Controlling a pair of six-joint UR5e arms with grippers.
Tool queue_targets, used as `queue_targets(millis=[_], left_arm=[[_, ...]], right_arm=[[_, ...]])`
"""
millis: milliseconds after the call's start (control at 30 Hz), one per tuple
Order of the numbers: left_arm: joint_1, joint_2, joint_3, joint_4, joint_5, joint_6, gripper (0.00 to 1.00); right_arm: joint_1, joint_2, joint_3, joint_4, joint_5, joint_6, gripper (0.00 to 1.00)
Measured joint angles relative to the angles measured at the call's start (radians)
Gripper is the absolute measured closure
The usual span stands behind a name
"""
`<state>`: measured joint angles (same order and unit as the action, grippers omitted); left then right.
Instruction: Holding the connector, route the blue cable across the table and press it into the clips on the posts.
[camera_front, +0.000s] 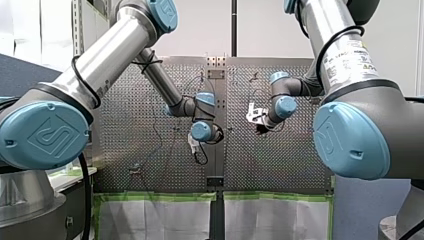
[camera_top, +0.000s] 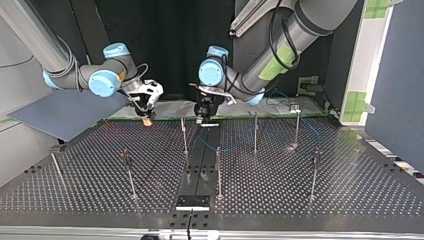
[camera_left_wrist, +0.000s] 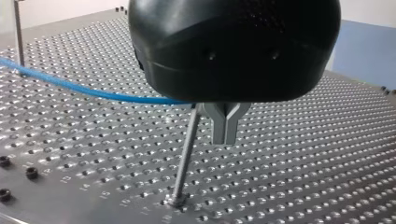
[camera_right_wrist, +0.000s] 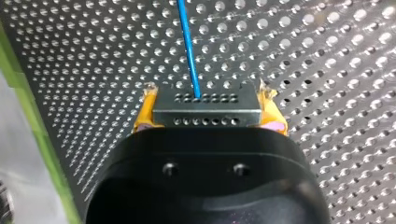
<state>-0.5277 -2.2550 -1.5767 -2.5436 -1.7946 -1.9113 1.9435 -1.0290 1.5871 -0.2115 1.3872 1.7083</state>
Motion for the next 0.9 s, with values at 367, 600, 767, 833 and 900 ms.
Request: queue_targets(millis=[367,600,767,833,900], left_arm=[[0.032,-0.022,0.041,-0.027,0.02,0.002,1.0],[0.049,-0.072,0.101,-0.057,0.027,0.017,1.0],[0.064,-0.078,0.148,-0.09,0.025,0.018,1.0],[0.07,-0.079,0.168,-0.097,0.024,0.018,1.0],[0.076,-0.079,0.186,-0.1,0.023,0.018,0.97]], right_arm=[[-0.02,0.009,-0.006,-0.027,-0.003,0.001,1.0],[-0.034,0.018,-0.019,-0.039,-0.006,0.001,1.0],[-0.043,0.018,-0.027,-0.047,-0.006,0.001,1.0],[-0.046,0.019,-0.03,-0.055,-0.006,0.002,1.0],[-0.049,0.02,-0.034,-0.059,-0.006,0.005,1.0]])
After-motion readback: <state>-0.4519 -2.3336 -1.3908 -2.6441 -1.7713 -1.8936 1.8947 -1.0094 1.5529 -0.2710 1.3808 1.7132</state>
